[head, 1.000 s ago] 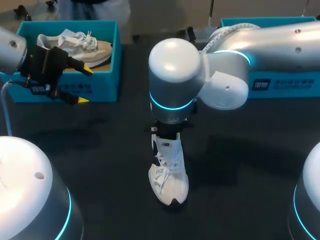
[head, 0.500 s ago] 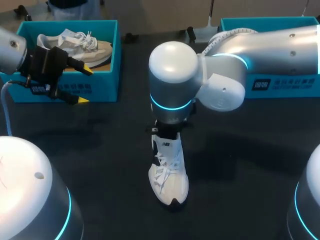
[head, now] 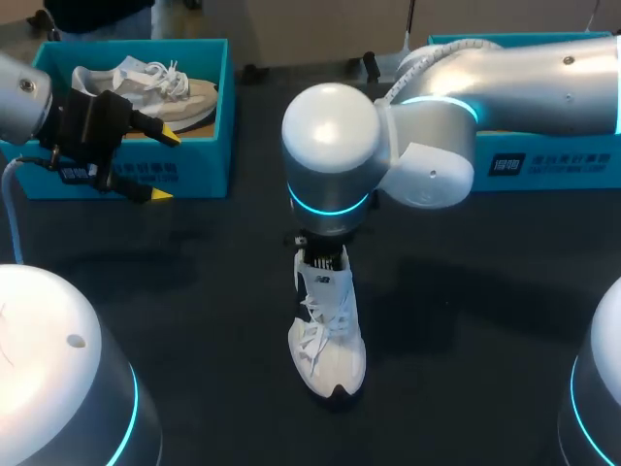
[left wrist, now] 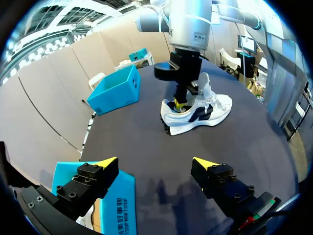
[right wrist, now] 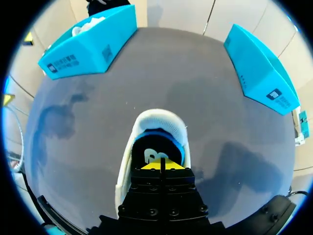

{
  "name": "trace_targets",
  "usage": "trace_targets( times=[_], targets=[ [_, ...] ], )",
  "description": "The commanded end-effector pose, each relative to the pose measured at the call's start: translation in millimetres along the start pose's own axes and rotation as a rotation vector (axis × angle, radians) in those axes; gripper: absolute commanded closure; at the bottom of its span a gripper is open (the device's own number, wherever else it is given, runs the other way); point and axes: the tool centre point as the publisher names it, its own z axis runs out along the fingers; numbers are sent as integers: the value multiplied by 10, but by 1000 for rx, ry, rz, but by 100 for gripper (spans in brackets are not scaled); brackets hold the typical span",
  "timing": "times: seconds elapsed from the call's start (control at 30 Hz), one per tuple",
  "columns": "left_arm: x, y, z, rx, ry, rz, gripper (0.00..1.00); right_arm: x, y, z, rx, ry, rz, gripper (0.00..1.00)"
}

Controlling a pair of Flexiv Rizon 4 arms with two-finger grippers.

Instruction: Take the shoe out of the shoebox, open the shoe tongue, remove and reinsert the insole, then place the shoe into the shoebox

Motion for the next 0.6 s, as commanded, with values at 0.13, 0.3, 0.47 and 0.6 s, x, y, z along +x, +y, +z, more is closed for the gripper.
trace_targets(
  times=[0.13, 0.3, 0.47, 0.6],
  targets=[
    [4, 0, -3, -3, 1, 0, 0, 157, -43, 389, 57, 17, -2, 100],
    [4, 0, -3, -3, 1, 0, 0, 110, -22, 138, 36, -14, 5, 100],
    [4, 0, -3, -3, 1, 0, 0, 72, 124, -53, -29, -50, 3, 100],
    [4, 0, -3, -3, 1, 0, 0, 40, 266, 37, -81, -47, -2, 100]
  ],
)
